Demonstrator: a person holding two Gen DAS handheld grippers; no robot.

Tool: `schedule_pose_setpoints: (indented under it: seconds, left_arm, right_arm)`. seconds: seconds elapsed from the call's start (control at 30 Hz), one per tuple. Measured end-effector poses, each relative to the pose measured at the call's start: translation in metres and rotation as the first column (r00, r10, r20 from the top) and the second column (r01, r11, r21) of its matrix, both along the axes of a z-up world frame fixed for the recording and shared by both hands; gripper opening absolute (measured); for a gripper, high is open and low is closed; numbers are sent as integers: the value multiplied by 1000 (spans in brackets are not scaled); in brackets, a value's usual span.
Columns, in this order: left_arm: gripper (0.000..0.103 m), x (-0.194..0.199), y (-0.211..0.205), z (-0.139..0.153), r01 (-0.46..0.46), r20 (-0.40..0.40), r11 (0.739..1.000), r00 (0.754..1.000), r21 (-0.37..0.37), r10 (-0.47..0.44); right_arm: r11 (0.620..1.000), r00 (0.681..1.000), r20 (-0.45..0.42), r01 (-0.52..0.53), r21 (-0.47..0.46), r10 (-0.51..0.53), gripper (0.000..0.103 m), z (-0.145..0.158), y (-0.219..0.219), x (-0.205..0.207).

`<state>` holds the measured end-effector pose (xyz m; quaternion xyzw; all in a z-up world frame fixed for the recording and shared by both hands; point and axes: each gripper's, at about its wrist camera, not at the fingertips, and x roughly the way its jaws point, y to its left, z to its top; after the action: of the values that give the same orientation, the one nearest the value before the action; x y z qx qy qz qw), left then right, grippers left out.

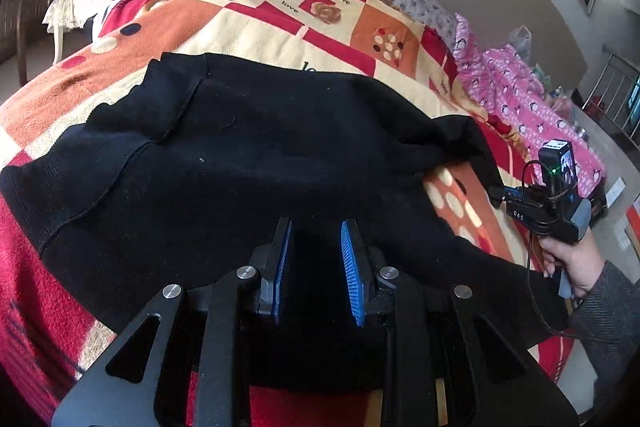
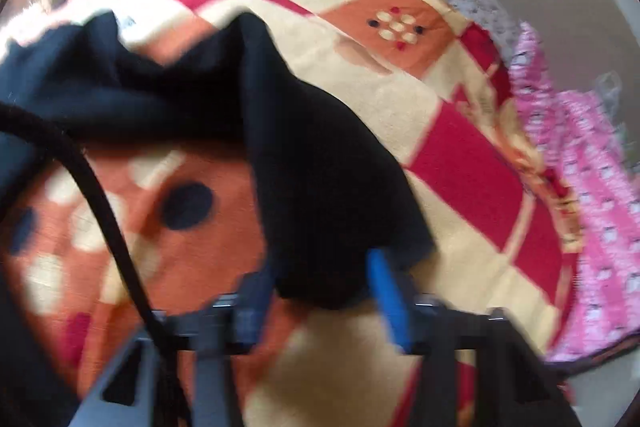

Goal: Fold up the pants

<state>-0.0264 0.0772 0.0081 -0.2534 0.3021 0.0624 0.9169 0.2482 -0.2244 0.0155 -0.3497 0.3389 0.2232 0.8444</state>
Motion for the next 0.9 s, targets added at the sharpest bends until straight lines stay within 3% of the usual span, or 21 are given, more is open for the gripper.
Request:
schedule_pose_setpoints:
  seconds: [0.1, 0.23, 0.33, 0.47, 0.5, 0.7, 0.77, 0.9]
  left_arm:
    - [23, 3, 1, -2, -5, -15, 1000, 1000, -13, 5]
    - [23, 3, 1, -2, -3, -18, 1000, 1000, -20, 3]
    - [22, 4, 1, -4, 1, -26, 999, 1000, -38, -2]
    - [25, 2, 2, -4, 3, -21, 999, 1000, -51, -4]
    - [25, 2, 2, -5, 4, -21, 999, 1000, -52, -5]
    - [25, 1, 5, -6, 6, -22, 998, 1000, -55, -7]
    - [25, 1, 5, -6, 5, -22, 999, 1000, -53, -6]
    - [25, 1, 4, -6, 2, -25, 999, 1000, -45, -3]
  right_arm:
    - [996, 999, 20, 24, 88, -26, 4, 30, -30, -13]
    - [998, 1000, 26, 14, 56, -16, 4, 80, -55, -42]
    - [998, 998, -37, -39, 47, 41, 4, 122, -74, -77]
    - [989, 988, -122, -78, 127, 94, 4, 171, -88, -123]
    - [979, 978, -173, -82, 185, 115, 4, 180, -94, -131]
    - [884, 929, -302, -54, 465, 215, 4, 201, -119, -156]
    - [859, 911, -328, -50, 509, 248, 4, 201, -121, -160]
    - [811, 859, -459, 94, 578, 228, 4, 173, -137, -125]
